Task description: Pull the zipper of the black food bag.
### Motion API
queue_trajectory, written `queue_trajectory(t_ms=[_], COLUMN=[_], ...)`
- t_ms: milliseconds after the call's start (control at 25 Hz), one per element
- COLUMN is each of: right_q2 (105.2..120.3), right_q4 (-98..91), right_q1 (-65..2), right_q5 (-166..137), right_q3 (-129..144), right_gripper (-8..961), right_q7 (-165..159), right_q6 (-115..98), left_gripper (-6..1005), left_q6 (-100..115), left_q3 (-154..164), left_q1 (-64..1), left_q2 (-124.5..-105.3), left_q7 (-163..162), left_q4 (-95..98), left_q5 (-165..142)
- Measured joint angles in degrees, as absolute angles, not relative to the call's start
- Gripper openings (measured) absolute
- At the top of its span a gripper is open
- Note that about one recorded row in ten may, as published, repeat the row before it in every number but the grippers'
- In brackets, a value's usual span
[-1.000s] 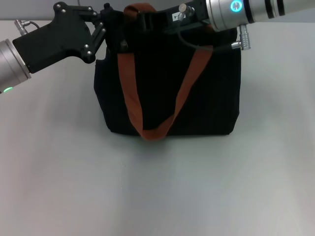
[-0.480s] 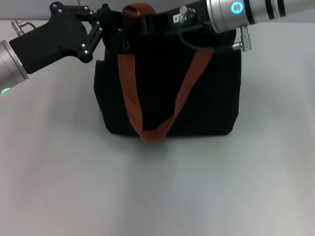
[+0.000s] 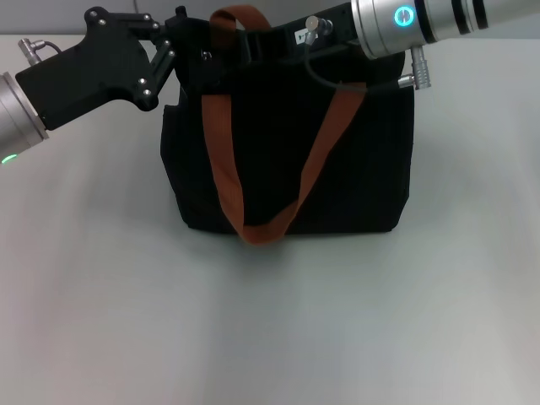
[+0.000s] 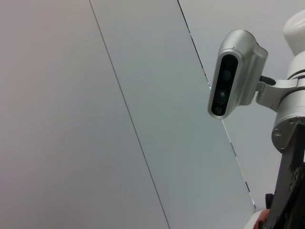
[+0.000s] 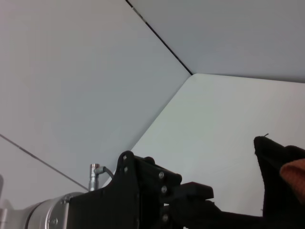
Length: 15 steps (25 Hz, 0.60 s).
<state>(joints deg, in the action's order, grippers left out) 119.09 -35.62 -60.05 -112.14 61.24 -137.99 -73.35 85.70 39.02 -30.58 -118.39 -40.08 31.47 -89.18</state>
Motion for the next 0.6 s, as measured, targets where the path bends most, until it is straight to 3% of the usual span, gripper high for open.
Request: queue_trajectory(t_ms=[80, 600], right_q2=[119.10, 119.18], right_q4=[-36.6, -38.7], right_q1=[-59.9, -59.4], right_q5=[-112.2, -113.5], right_q3=[62.0, 62.7], right_gripper=[27, 0], right_q7=[-138.0, -138.7], right_q6=[-73.3, -73.1], left_gripper=[70, 73], left_q6=[85.7, 85.7], left_q3=[39.0, 39.0], left_q1=[-30.4, -29.8], left_q2=[-118.40, -118.25], left_q7=[-40.1, -40.1], left_q4=[31.5, 31.7], left_q5=[-89.1, -88.3])
